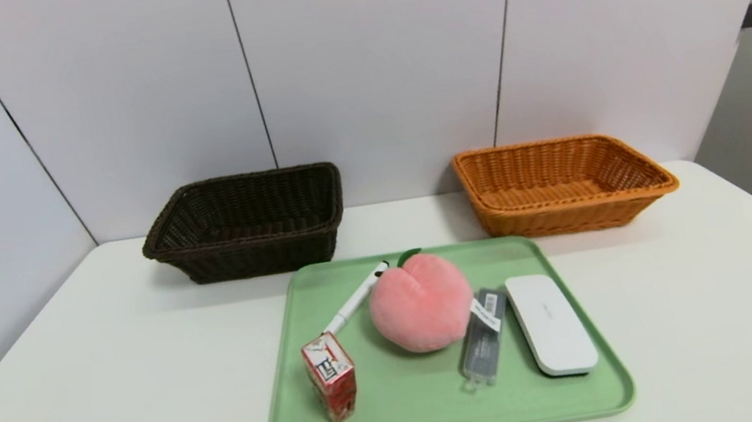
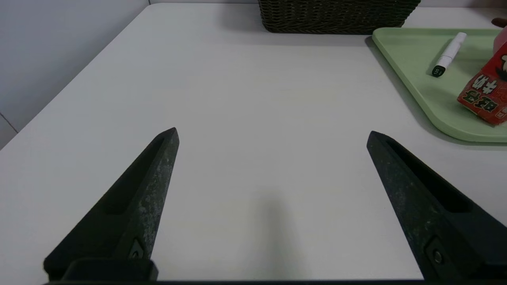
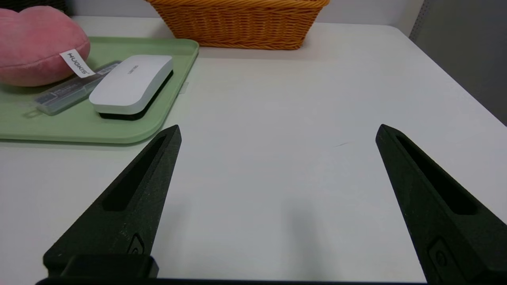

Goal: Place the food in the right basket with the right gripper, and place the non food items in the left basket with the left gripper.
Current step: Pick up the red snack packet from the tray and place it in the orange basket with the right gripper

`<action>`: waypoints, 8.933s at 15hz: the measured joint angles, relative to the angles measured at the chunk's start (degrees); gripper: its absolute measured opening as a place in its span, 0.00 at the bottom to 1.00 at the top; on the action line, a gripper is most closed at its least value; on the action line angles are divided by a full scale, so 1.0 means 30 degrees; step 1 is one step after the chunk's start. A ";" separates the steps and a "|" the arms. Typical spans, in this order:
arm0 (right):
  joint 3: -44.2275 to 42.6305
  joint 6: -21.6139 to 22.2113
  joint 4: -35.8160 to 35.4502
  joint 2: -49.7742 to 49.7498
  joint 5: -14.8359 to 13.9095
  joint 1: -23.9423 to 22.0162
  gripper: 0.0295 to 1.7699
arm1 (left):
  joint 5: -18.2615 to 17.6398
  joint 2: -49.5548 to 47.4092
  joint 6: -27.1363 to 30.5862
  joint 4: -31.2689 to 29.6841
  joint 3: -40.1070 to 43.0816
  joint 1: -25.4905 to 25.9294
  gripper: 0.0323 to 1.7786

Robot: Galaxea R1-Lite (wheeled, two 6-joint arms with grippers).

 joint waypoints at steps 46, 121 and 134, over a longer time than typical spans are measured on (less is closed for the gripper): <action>-1.4617 -0.0329 0.8119 1.9923 0.1674 0.0435 0.96 | -0.2495 1.9542 -0.0861 1.1683 -1.7871 -0.2662 0.95; -3.7222 0.3682 0.8017 3.7722 -0.1032 1.3491 0.28 | -0.2442 1.9586 0.0284 1.2520 -1.7766 -0.3856 0.95; -3.7222 0.3060 0.7733 3.9542 -0.0711 0.4007 0.28 | -0.2442 1.9607 0.0102 1.2540 -1.7538 -0.3856 0.95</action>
